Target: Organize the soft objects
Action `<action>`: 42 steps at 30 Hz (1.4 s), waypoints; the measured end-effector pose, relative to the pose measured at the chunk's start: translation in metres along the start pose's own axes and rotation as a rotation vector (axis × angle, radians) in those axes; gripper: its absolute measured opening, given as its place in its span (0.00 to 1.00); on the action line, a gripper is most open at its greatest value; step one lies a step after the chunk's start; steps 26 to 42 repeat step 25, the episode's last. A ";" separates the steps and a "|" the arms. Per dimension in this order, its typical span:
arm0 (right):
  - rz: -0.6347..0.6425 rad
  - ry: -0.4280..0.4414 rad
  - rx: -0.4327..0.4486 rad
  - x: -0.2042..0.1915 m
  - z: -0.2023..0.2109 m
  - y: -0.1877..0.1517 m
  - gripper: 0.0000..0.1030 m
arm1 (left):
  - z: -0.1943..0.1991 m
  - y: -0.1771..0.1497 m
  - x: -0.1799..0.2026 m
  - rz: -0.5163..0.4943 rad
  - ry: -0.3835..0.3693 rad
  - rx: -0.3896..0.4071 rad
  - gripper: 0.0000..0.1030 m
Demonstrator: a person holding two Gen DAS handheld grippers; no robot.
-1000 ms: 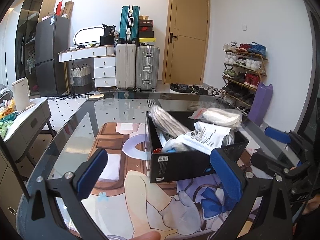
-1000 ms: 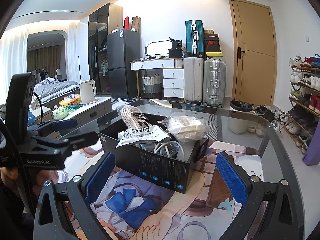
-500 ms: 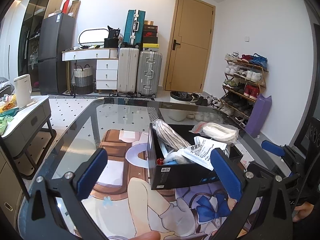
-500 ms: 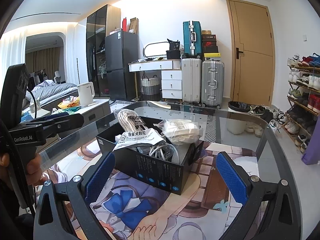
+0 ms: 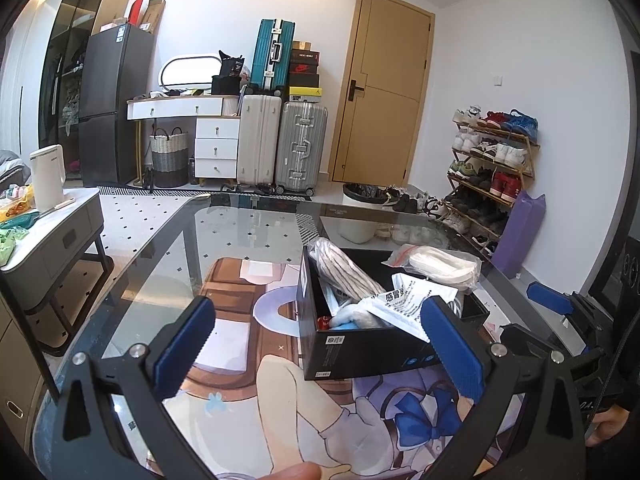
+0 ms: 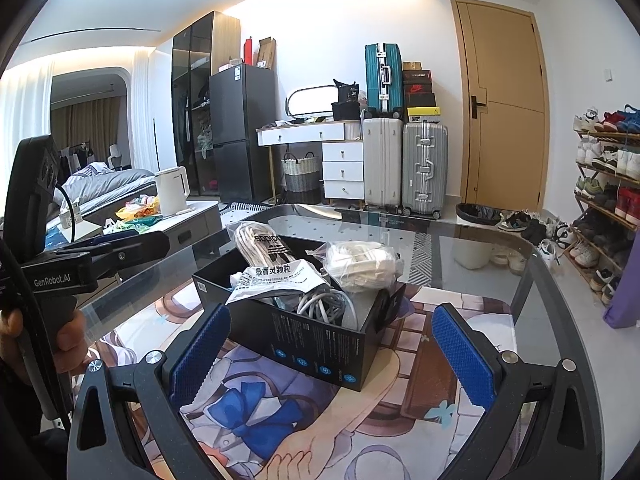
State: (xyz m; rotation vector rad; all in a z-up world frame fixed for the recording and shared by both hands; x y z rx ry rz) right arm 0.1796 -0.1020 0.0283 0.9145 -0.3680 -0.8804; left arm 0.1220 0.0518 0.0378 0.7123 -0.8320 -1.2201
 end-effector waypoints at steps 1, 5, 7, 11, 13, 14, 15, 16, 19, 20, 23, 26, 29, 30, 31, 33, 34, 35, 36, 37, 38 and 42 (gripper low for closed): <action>0.001 0.000 0.000 0.000 0.000 0.000 0.99 | -0.001 0.000 0.000 -0.002 0.001 -0.002 1.00; 0.000 -0.001 0.001 0.000 0.000 0.000 0.99 | -0.003 -0.003 0.002 -0.011 0.000 -0.010 1.00; 0.001 -0.001 0.000 0.000 0.000 0.000 0.99 | -0.003 -0.003 0.001 -0.014 0.001 -0.013 1.00; -0.002 0.000 0.004 0.001 0.002 0.000 0.99 | -0.004 -0.004 0.002 -0.022 0.006 -0.012 1.00; -0.001 -0.002 0.005 0.003 0.002 0.000 0.99 | -0.004 -0.004 0.002 -0.023 0.005 -0.014 1.00; -0.001 -0.001 0.006 0.002 0.002 -0.001 0.99 | -0.004 -0.004 0.002 -0.024 0.004 -0.016 1.00; -0.002 0.000 0.005 0.002 0.002 -0.001 0.99 | -0.005 -0.005 0.002 -0.027 0.004 -0.017 1.00; -0.001 -0.001 0.005 0.002 0.002 -0.001 0.99 | -0.005 -0.006 0.003 -0.029 0.004 -0.018 1.00; -0.003 0.003 0.005 0.002 0.002 -0.001 0.99 | -0.006 -0.008 0.006 -0.046 -0.005 -0.025 1.00; -0.003 0.003 0.005 0.001 0.003 -0.001 0.99 | -0.006 -0.008 0.007 -0.052 -0.005 -0.025 1.00; -0.003 0.007 0.005 -0.001 0.003 -0.001 0.99 | -0.009 -0.011 0.009 -0.070 0.000 -0.029 1.00; -0.003 0.007 0.006 0.000 0.003 0.000 0.99 | -0.010 -0.013 0.009 -0.075 0.005 -0.033 1.00; -0.003 0.007 0.006 0.000 0.003 0.000 0.99 | -0.010 -0.013 0.009 -0.075 0.005 -0.033 1.00; -0.003 0.007 0.006 0.000 0.003 0.000 0.99 | -0.010 -0.013 0.009 -0.075 0.005 -0.033 1.00; -0.003 0.007 0.006 0.000 0.003 0.000 0.99 | -0.010 -0.013 0.009 -0.075 0.005 -0.033 1.00; -0.003 0.007 0.006 0.000 0.003 0.000 0.99 | -0.010 -0.013 0.009 -0.075 0.005 -0.033 1.00; -0.003 0.007 0.006 0.000 0.003 0.000 0.99 | -0.010 -0.013 0.009 -0.075 0.005 -0.033 1.00; -0.003 0.007 0.006 0.000 0.003 0.000 0.99 | -0.010 -0.013 0.009 -0.075 0.005 -0.033 1.00; -0.003 0.007 0.006 0.000 0.003 0.000 0.99 | -0.010 -0.013 0.009 -0.075 0.005 -0.033 1.00; -0.003 0.007 0.006 0.000 0.003 0.000 0.99 | -0.010 -0.013 0.009 -0.075 0.005 -0.033 1.00; -0.003 0.007 0.006 0.000 0.003 0.000 0.99 | -0.010 -0.013 0.009 -0.075 0.005 -0.033 1.00; -0.003 0.007 0.006 0.000 0.003 0.000 0.99 | -0.010 -0.013 0.009 -0.075 0.005 -0.033 1.00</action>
Point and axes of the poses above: each gripper's, at about its wrist camera, not at the fingertips, and z roughly against the way its jaws point, x to its right, y to its top, the point moved 7 cm from there along -z, roughly the way its jaws point, and after that the axes turned 6 degrees about -x, right-handed, at the moved point
